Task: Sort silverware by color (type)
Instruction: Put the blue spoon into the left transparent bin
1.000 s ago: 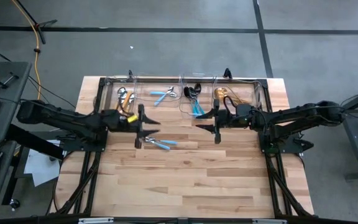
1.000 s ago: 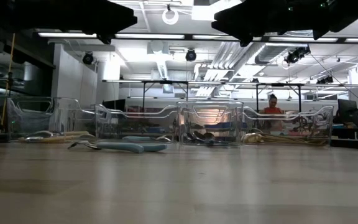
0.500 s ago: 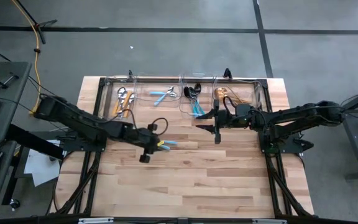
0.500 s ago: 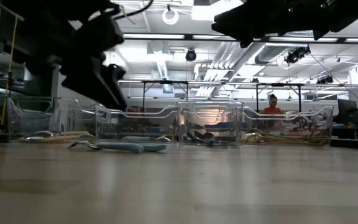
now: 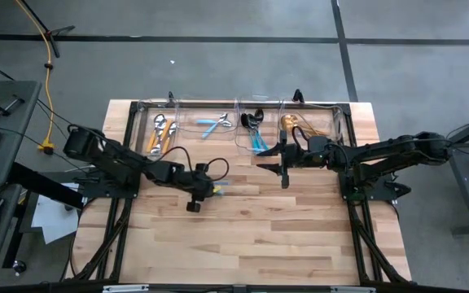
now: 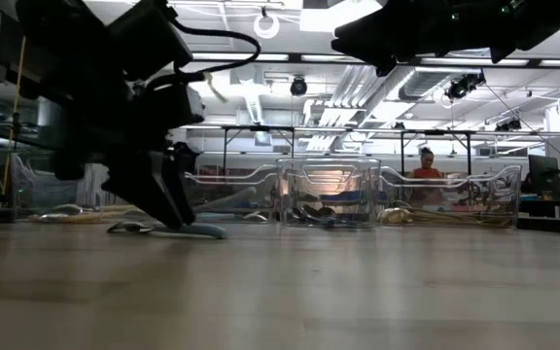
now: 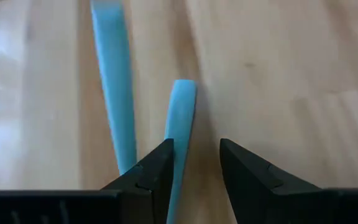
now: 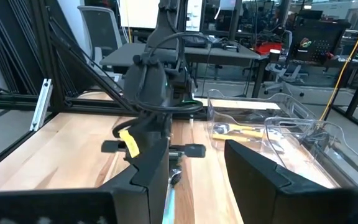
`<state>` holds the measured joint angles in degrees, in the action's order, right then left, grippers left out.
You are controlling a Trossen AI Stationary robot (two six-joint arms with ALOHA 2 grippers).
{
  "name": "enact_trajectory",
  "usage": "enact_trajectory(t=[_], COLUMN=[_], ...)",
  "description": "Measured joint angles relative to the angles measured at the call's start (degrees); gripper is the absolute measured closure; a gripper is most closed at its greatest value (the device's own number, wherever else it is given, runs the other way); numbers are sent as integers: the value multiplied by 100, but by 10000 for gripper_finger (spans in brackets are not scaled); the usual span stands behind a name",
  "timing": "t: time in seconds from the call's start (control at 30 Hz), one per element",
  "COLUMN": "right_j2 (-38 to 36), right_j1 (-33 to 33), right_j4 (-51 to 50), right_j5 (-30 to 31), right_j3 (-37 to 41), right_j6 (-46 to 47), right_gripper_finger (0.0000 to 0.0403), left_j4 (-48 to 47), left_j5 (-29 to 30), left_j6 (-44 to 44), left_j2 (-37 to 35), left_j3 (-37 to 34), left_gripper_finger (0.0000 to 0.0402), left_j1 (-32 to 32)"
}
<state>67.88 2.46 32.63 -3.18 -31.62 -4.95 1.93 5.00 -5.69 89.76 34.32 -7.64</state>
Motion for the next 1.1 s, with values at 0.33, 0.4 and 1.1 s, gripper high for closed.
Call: enact_trajectory(t=[0.33,0.4,1.1], right_j2=[0,0,0], right_j1=[0,0,2], right_j4=[-16,-25,-29], right_j5=[0,0,0], right_j3=[0,0,0], right_j6=[0,0,0], right_gripper_finger=[261,261,261], left_j4=[261,259,178], left_j5=[179,154,6], left_j6=[-98,-71,-444], left_j2=[138,138,44], left_j3=[1,1,-12], left_gripper_finger=[282,282,282], left_j1=[33,33,8])
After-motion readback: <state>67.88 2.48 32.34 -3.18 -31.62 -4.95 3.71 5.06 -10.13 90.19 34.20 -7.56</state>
